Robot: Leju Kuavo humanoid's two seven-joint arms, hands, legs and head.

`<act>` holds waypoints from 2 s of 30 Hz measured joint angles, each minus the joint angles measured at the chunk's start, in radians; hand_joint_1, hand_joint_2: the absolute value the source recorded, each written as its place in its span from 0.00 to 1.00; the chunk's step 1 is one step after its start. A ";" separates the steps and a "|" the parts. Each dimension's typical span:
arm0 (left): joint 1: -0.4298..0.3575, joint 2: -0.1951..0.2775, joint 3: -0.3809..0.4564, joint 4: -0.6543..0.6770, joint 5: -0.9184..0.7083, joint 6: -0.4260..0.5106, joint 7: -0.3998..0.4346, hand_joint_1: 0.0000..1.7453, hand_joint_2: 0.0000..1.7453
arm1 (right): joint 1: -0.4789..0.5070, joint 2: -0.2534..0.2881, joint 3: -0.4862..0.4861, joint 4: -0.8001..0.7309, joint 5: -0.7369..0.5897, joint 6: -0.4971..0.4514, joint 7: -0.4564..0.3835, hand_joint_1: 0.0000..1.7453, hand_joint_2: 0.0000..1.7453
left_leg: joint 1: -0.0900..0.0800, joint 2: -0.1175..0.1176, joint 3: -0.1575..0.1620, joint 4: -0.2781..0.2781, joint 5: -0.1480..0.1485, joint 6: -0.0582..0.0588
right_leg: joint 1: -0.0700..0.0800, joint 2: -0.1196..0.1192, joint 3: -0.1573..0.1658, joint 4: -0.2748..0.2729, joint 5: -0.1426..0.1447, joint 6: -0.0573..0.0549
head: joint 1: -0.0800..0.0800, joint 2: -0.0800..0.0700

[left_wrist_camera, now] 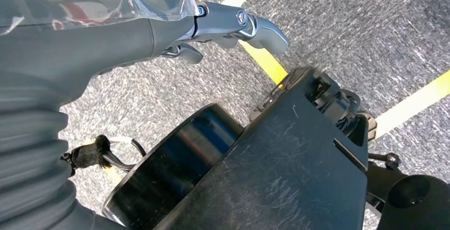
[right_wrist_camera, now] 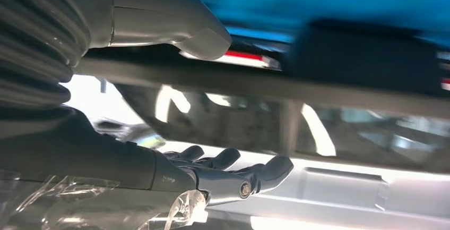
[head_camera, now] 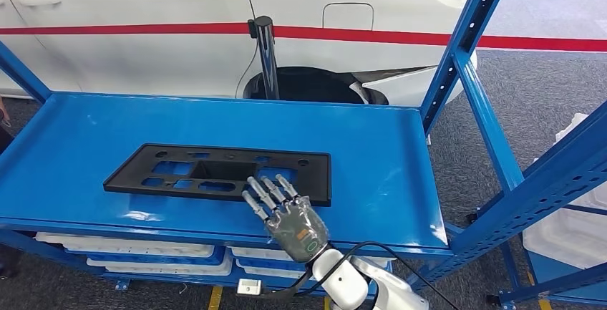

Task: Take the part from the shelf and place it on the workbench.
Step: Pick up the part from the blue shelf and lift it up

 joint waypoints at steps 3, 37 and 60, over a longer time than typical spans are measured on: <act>0.001 0.000 0.001 0.000 0.005 -0.003 0.000 0.00 1.00 | 0.009 -0.037 -0.032 0.000 -0.023 -0.003 0.024 0.00 1.00 | 0.000 0.000 0.000 0.000 0.000 0.000 | 0.000 0.000 0.000 0.000 0.000 0.000 | 0.000 0.000; 0.000 0.000 0.001 0.000 0.002 0.000 0.009 0.00 1.00 | 0.046 -0.161 -0.193 0.094 -0.023 -0.125 0.077 0.00 1.00 | 0.000 0.000 0.007 0.000 0.000 0.000 | 0.000 0.000 0.007 0.000 0.000 0.000 | 0.000 0.000; 0.008 0.000 0.009 0.000 0.031 0.015 -0.002 0.00 0.00 | 0.076 -0.210 -0.069 -0.171 0.055 0.007 0.023 0.00 1.00 | 0.000 0.001 0.004 -0.001 0.000 0.000 | 0.000 0.001 0.003 0.000 0.000 -0.001 | 0.000 0.000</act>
